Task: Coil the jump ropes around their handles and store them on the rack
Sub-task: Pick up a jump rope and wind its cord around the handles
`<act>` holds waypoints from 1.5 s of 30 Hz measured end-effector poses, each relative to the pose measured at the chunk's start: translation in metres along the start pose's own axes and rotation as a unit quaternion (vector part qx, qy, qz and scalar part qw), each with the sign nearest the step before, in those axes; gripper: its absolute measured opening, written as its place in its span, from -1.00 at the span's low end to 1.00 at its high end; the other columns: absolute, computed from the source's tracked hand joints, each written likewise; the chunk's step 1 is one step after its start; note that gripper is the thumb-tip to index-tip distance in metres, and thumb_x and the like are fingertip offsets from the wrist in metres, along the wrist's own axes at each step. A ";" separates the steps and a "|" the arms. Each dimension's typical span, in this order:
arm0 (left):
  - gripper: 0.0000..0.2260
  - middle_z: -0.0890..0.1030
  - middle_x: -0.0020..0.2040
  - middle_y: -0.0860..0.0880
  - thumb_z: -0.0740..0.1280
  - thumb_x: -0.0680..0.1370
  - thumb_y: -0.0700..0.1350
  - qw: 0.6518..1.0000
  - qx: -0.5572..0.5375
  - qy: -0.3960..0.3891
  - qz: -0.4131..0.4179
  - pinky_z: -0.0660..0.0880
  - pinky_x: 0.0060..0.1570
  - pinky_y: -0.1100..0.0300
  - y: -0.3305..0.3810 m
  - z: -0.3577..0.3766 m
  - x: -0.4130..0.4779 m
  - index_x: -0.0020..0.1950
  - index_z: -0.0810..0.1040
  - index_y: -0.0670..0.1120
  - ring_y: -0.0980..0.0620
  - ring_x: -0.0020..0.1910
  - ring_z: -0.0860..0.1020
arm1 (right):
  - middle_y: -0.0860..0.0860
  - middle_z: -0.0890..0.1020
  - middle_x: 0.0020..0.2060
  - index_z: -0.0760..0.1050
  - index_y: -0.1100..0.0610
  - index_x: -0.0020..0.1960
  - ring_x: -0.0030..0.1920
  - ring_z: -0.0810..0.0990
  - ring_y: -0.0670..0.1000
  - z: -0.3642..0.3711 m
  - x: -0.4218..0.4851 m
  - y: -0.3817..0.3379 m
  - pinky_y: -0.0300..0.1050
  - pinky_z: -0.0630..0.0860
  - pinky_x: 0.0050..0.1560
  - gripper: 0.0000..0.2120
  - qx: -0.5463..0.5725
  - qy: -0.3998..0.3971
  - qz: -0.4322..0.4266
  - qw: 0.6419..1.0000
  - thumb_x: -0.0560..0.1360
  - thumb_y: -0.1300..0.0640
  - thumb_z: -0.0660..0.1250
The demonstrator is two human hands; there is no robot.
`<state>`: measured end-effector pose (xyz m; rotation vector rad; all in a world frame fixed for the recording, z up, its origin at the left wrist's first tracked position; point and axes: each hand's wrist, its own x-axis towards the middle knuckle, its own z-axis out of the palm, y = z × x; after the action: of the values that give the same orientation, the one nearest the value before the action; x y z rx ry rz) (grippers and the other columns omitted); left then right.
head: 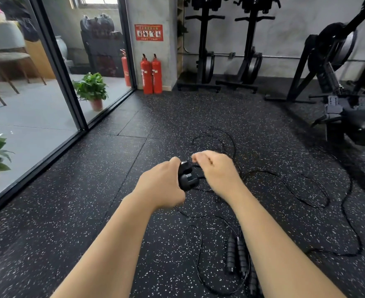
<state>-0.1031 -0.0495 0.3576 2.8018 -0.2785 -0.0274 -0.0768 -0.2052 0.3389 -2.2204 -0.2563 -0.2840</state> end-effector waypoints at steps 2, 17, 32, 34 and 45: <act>-0.70 0.49 -0.10 0.03 0.36 0.42 -0.11 1.000 0.001 0.006 -0.001 0.32 -0.32 0.14 0.000 -0.001 0.000 0.04 0.31 -0.04 -0.01 -0.19 0.48 | 0.03 0.58 -0.32 0.50 0.12 -0.24 -0.26 0.53 0.07 0.011 -0.003 -0.003 0.04 0.49 -0.17 -0.61 0.017 -0.045 0.001 0.999 0.64 -0.04 0.11; -0.44 0.53 -0.12 0.07 0.34 0.18 0.03 0.972 -0.230 0.016 0.037 0.53 -0.15 0.03 0.015 0.007 -0.008 0.16 0.30 0.13 -0.03 -0.15 0.54 | 0.14 0.40 -0.54 0.38 0.34 -0.42 -0.46 0.31 0.03 -0.005 0.009 -0.004 0.09 0.40 -0.34 -0.49 0.089 0.239 0.023 0.967 0.56 0.01 0.25; -0.49 0.59 -0.07 -0.11 0.53 0.22 0.03 0.790 -0.586 -0.171 0.060 0.49 0.07 -0.05 0.002 -0.011 -0.006 0.09 0.52 -0.12 -0.09 -0.07 0.55 | 0.06 0.22 -0.52 0.17 0.33 -0.46 -0.46 0.16 -0.02 -0.021 0.005 -0.024 -0.10 0.11 -0.45 -0.46 0.176 0.197 -0.042 0.964 0.57 0.13 0.30; -0.57 0.61 -0.06 -0.14 0.52 0.23 -0.04 0.759 -0.609 -0.224 0.050 0.54 -0.02 0.03 -0.004 -0.015 -0.007 0.06 0.59 -0.12 -0.09 -0.13 0.58 | 0.02 0.19 -0.54 0.14 0.18 -0.50 -0.47 0.14 -0.05 -0.022 0.005 -0.025 -0.13 0.11 -0.45 -0.45 0.166 0.176 -0.061 0.968 0.57 0.13 0.31; -0.55 0.69 0.02 -0.16 0.63 0.14 -0.08 0.659 -0.664 -0.353 0.025 0.57 -0.11 0.11 0.003 0.005 -0.003 0.00 0.71 -0.10 -0.06 -0.07 0.66 | -0.11 0.13 -0.57 0.07 0.03 -0.49 -0.49 0.11 -0.08 -0.020 0.005 -0.022 -0.08 0.12 -0.46 -0.45 0.072 0.217 -0.095 0.969 0.58 0.05 0.27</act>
<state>-0.1071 -0.0527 0.3536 1.1768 -0.3083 -0.9126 -0.0801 -0.2074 0.3687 -1.9344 -0.2398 -0.8167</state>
